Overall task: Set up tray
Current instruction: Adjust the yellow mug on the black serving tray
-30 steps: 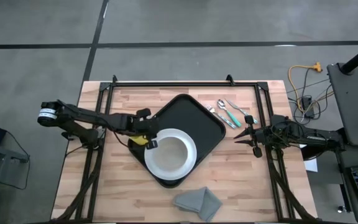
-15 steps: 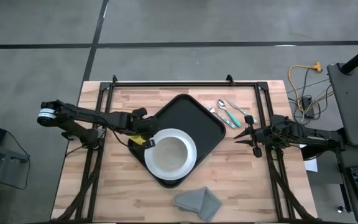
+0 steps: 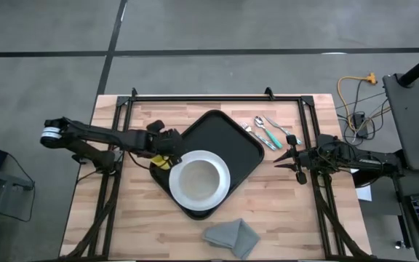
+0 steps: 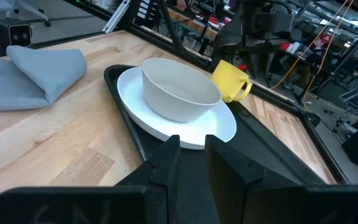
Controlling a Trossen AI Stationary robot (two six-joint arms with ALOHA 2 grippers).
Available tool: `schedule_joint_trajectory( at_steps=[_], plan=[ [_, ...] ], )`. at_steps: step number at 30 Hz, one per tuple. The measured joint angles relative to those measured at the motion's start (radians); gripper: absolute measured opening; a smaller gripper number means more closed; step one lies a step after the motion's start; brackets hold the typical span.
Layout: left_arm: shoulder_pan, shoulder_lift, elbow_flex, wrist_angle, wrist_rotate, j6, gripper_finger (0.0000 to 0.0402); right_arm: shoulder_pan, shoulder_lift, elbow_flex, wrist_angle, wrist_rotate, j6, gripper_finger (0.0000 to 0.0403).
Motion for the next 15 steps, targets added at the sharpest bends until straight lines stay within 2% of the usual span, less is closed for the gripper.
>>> schedule_joint_trajectory(
  at_steps=[15],
  plan=[
    [-0.026, -0.064, -0.002, -0.158, 0.0, -0.056, 0.0101, 0.0, 0.0, 0.0, 0.0, 0.0, 0.001, 0.0068]
  ],
)
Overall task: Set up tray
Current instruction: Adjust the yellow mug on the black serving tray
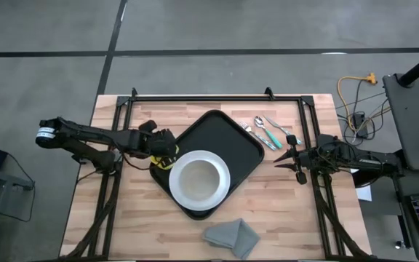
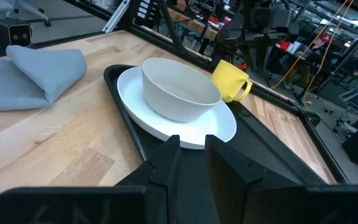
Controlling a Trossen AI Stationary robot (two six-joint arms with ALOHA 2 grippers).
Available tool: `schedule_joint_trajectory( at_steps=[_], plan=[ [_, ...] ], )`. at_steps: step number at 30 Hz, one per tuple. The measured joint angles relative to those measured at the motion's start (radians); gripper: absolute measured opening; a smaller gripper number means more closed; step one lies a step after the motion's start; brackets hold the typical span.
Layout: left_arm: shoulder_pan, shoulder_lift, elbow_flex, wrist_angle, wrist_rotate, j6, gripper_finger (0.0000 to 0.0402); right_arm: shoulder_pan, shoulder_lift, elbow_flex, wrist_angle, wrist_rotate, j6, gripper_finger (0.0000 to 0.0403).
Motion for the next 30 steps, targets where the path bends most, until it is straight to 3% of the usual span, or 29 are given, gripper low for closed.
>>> schedule_joint_trajectory(
  at_steps=[20, 30],
  plan=[
    [-0.001, -0.003, 0.0, -0.069, 0.176, 0.041, 0.0101, 0.0, 0.0, 0.0, 0.0, 0.0, 0.0, 0.0068],
    [-0.001, -0.003, 0.0, -0.007, 0.187, 0.059, 0.0101, 0.0, 0.0, 0.0, 0.0, 0.0, 0.0, 0.0068]
  ],
)
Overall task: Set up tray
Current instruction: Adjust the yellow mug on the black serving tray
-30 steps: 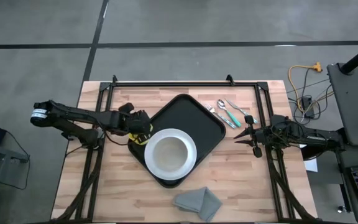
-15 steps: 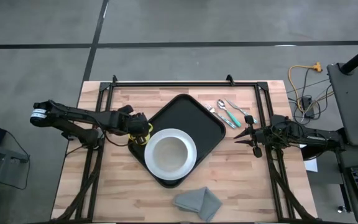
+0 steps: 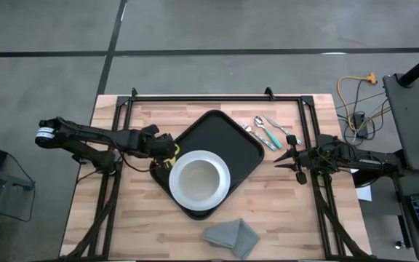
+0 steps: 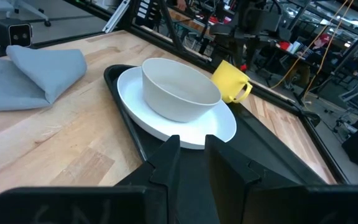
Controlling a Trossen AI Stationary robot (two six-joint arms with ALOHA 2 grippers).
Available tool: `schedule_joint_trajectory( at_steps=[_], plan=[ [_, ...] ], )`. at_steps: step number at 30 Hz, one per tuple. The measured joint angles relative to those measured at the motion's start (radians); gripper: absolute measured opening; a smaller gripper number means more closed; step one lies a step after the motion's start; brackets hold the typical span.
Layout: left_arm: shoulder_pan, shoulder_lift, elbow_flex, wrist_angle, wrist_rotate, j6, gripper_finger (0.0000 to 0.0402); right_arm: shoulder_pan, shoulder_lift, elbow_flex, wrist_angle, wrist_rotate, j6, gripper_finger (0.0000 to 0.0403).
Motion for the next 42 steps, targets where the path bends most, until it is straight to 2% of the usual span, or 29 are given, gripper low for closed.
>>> schedule_joint_trajectory(
  at_steps=[22, 30, 35, 42],
  plan=[
    [0.0, 0.001, 0.0, 0.04, 0.068, 0.029, 0.0101, 0.0, 0.0, 0.0, 0.0, 0.0, 0.0, 0.0068],
    [0.0, 0.001, 0.0, 0.046, 0.192, 0.029, 0.0101, 0.0, 0.0, 0.0, 0.0, 0.0, 0.0, 0.0068],
    [0.002, 0.001, 0.001, 0.061, 0.191, 0.035, 0.0101, 0.0, 0.0, 0.0, 0.0, 0.0, -0.001, 0.0068],
    [0.002, 0.001, 0.019, 0.107, 0.074, 0.048, 0.0101, 0.0, 0.0, 0.0, 0.0, 0.0, 0.001, 0.0068]
  ],
)
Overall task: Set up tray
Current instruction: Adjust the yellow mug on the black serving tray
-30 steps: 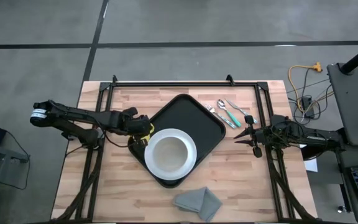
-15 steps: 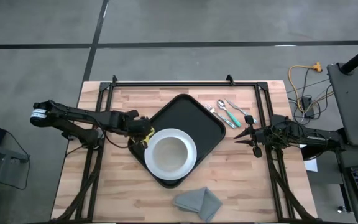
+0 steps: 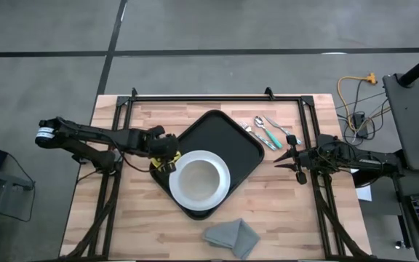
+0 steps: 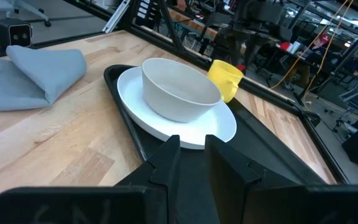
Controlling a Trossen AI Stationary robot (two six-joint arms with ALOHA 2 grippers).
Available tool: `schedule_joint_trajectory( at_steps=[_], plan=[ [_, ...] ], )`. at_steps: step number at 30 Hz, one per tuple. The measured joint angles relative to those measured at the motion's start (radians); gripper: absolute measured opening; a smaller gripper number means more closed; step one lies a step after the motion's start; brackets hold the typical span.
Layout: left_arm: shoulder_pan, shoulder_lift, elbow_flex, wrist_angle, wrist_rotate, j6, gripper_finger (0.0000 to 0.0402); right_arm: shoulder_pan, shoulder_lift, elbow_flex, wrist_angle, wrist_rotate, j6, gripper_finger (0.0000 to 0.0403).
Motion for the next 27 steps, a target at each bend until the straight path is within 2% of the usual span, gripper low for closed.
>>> schedule_joint_trajectory(
  at_steps=[9, 27],
  plan=[
    [0.0, 0.05, -0.004, 0.075, -0.028, 0.057, 0.0101, 0.0, 0.0, 0.0, 0.0, 0.0, -0.001, 0.0068],
    [0.021, 0.075, -0.032, 0.075, -0.055, 0.087, 0.0101, 0.0, 0.0, 0.0, 0.0, 0.0, 0.0, 0.0068]
  ],
)
